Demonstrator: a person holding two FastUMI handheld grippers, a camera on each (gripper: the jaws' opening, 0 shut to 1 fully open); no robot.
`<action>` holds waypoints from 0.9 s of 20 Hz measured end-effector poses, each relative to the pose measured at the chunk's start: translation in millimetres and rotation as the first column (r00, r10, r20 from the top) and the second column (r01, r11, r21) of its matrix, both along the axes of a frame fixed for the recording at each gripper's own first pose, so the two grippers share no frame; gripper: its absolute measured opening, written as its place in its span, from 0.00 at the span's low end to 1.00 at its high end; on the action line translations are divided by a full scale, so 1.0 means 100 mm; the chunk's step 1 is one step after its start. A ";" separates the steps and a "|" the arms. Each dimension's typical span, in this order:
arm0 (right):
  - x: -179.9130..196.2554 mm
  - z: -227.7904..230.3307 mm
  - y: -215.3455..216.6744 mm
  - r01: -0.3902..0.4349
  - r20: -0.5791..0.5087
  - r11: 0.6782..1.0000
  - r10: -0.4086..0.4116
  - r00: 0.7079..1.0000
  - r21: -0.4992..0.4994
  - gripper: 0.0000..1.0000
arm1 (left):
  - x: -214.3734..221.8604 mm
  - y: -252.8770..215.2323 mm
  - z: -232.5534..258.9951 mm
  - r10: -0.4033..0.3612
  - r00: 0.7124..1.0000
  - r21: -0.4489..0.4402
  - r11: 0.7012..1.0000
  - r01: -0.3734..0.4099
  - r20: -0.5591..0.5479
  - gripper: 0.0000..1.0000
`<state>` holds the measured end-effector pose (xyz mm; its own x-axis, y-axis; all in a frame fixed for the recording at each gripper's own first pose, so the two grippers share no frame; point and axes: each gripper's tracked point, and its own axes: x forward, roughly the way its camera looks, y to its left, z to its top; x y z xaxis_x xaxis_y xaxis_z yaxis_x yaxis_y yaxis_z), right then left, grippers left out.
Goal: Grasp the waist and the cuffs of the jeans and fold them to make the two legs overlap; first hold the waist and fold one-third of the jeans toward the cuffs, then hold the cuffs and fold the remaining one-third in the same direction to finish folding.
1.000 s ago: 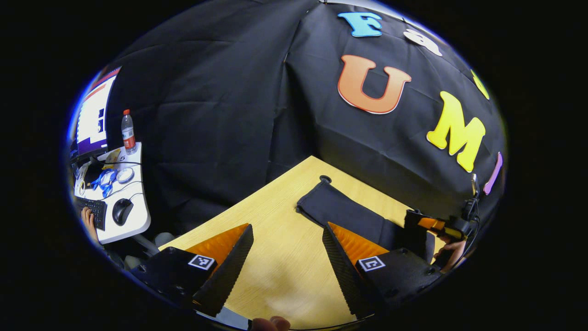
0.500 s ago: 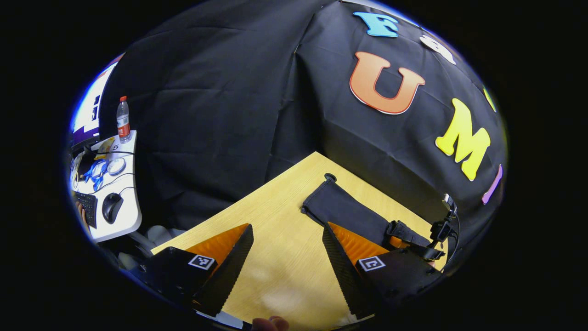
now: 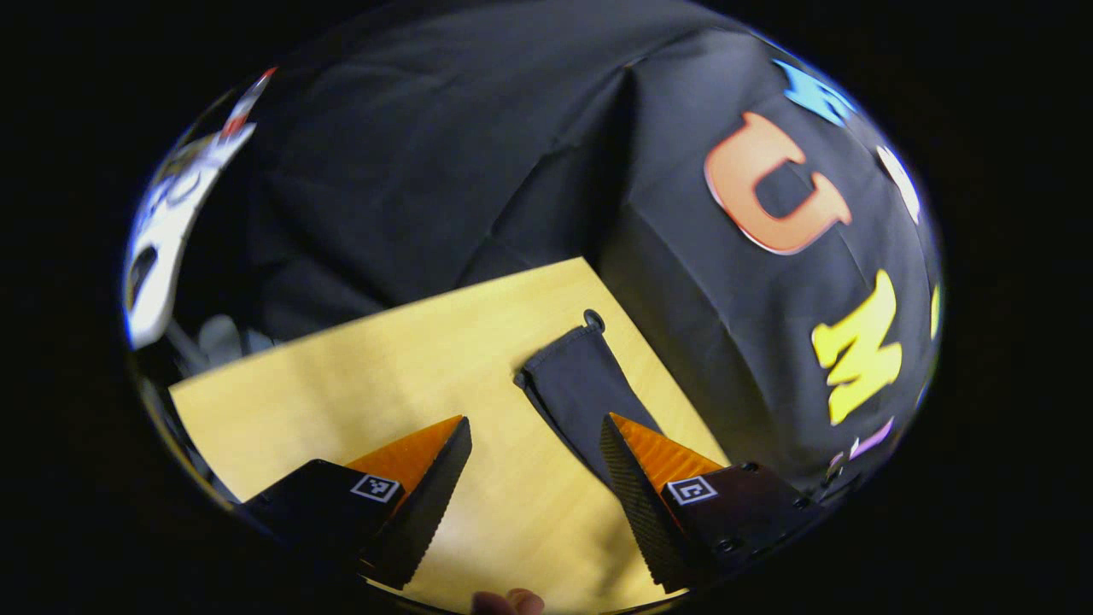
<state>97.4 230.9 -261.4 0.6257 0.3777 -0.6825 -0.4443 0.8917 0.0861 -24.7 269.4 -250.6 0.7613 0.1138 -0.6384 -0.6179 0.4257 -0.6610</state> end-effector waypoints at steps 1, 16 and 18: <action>-0.06 0.15 -0.12 -0.002 0.022 1.000 0.002 1.000 -0.006 0.58 | 0.09 0.01 -0.12 0.033 0.999 -0.092 0.995 -0.034 -0.007 0.98; -0.51 0.83 -2.06 0.307 0.015 0.950 -0.307 0.952 -0.060 0.58 | 1.12 0.35 -0.92 0.141 0.923 -0.326 0.907 -0.265 -0.357 0.97; -0.54 0.79 -2.19 0.350 -0.012 0.936 -0.351 0.936 -0.043 0.58 | 1.17 0.35 -0.93 0.142 0.912 -0.319 0.907 -0.276 -0.384 0.96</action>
<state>43.6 11.6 -182.1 0.7000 0.1093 -0.7057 -0.1019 0.9934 0.0528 92.0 304.7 -343.2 0.4696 -0.0423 -0.8819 -0.8814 0.0354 -0.4710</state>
